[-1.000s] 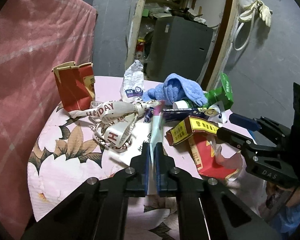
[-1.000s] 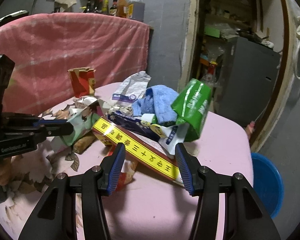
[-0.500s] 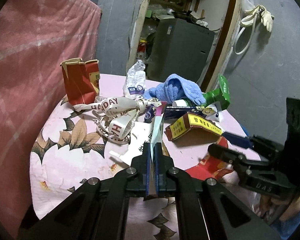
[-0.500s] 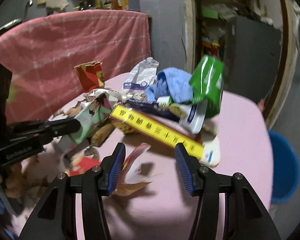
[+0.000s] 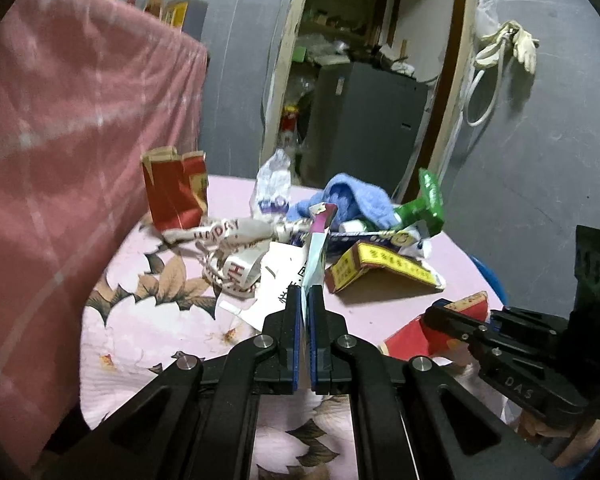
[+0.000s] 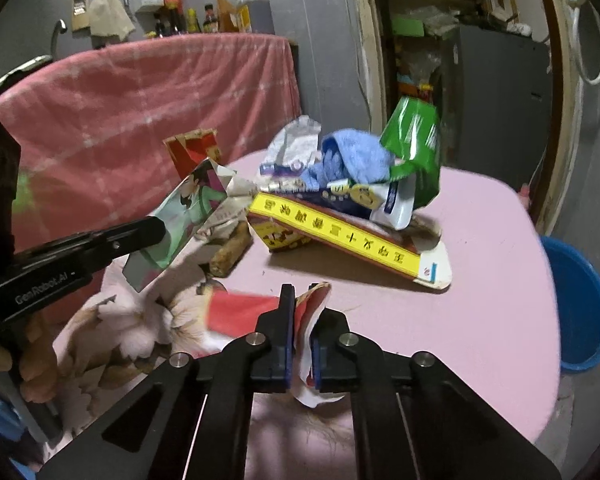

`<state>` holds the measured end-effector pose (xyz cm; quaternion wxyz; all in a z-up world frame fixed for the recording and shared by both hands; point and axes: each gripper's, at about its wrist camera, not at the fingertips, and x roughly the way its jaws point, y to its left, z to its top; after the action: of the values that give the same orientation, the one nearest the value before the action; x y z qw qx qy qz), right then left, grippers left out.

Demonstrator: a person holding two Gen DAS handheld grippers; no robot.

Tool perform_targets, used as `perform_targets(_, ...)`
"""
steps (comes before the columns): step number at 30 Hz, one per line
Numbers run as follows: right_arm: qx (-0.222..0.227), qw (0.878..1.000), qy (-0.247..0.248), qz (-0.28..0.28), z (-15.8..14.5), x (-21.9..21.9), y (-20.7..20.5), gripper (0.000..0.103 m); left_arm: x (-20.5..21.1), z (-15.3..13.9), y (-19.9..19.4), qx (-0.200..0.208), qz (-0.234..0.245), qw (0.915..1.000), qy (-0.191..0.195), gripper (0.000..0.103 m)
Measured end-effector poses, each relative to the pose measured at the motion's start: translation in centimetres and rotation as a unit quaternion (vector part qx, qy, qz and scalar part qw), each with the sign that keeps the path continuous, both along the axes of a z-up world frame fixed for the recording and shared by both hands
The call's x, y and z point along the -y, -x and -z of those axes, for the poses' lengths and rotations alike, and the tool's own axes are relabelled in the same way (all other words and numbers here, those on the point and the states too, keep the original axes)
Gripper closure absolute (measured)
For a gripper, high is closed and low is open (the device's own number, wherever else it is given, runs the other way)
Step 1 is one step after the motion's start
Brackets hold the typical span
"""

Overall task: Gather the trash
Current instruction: 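Carry both items to the blue basin and open both grippers to drop them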

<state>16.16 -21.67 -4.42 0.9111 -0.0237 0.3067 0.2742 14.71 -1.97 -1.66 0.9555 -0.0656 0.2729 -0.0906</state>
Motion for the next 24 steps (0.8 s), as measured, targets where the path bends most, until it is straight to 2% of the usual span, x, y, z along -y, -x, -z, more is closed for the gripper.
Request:
perform_targets(6,0.064,0.997,-0.018,0.031,-2.5,1.7,2.0,0.100,1.7,-1.7,1.6,0.051,0.004,0.9987,-0.006,0.102)
perform_targets(10,0.127,0.989,-0.019,0.067,-5.0,3.3,3.1,0.100,3.4,-2.9,1.5,0.079,0.013,0.9967,0.009,0.102)
perform_targets(13,0.177,0.980,-0.018,0.094,-7.1,4.9,3.7,0.100,4.7,-3.8,1.1,0.101,0.020,0.9944,0.020,0.102)
perform_targets(19,0.245,0.958,-0.012,0.146,-9.8,8.2,3.2,0.100,8.7,-5.7,-0.2,0.151,0.040,0.9869,0.041,0.102)
perform_targets(24,0.283,0.938,-0.015,0.198,-10.7,12.1,1.2,0.100,13.9,-7.5,-2.4,0.195,0.071,0.9768,0.052,0.102)
